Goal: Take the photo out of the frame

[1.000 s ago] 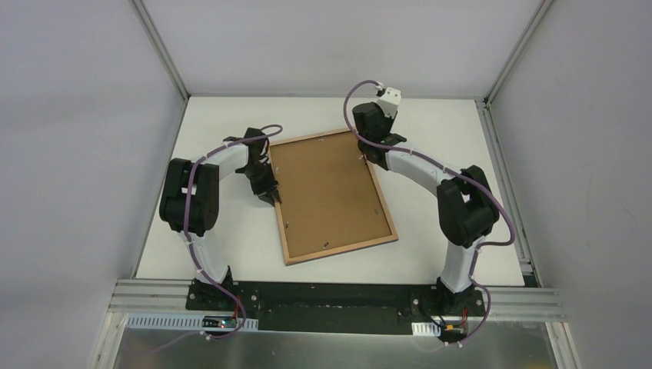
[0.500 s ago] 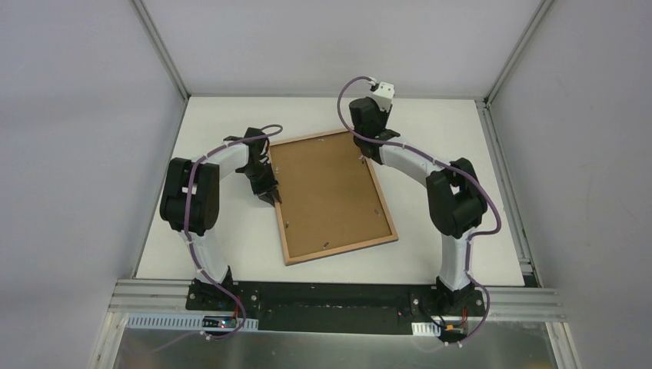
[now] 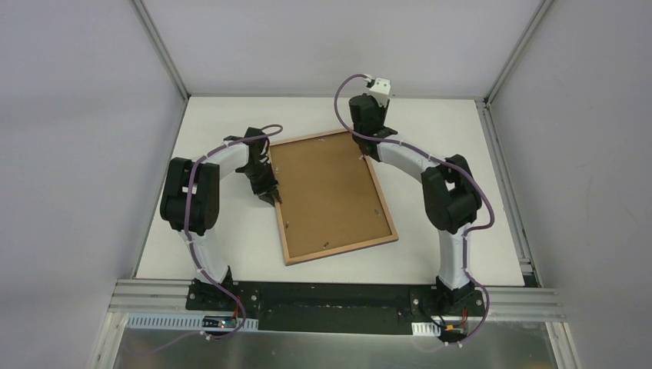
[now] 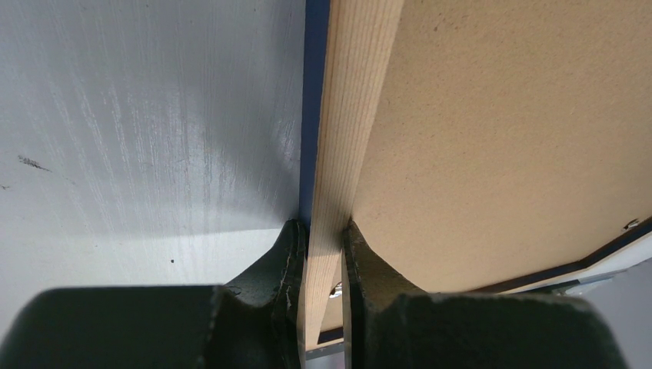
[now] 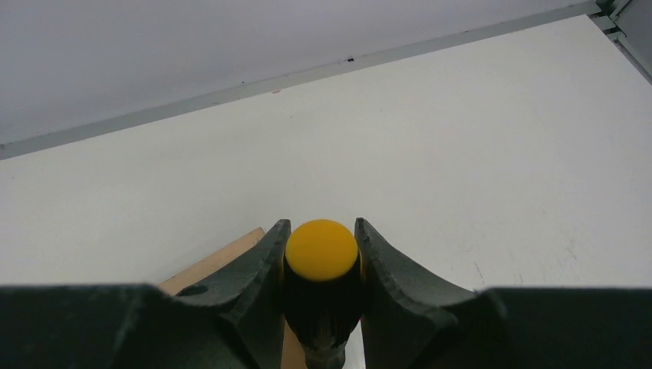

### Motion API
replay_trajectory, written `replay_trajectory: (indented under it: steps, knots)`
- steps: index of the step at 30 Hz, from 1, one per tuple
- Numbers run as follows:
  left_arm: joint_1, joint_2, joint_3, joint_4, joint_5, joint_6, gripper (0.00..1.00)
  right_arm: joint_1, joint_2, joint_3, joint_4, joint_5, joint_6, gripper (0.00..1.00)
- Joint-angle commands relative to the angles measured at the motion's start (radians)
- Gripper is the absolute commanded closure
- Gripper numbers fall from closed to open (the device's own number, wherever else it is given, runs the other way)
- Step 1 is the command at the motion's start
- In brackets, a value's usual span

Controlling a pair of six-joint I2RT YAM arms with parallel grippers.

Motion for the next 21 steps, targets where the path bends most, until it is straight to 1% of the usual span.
replay_trajectory:
  steps: [1,8,21]
  knots:
    - [-0.004,0.069,-0.048,-0.122,-0.04,0.012,1.0,-0.005,0.02,0.064,0.058,0.002,-0.009,1.0]
    - [-0.004,0.076,-0.033,-0.135,-0.034,0.012,1.0,-0.005,0.049,0.092,0.06,0.007,0.01,1.0]
    - [-0.004,0.076,-0.028,-0.154,-0.027,0.014,1.0,-0.013,0.12,0.169,0.079,-0.009,-0.011,1.0]
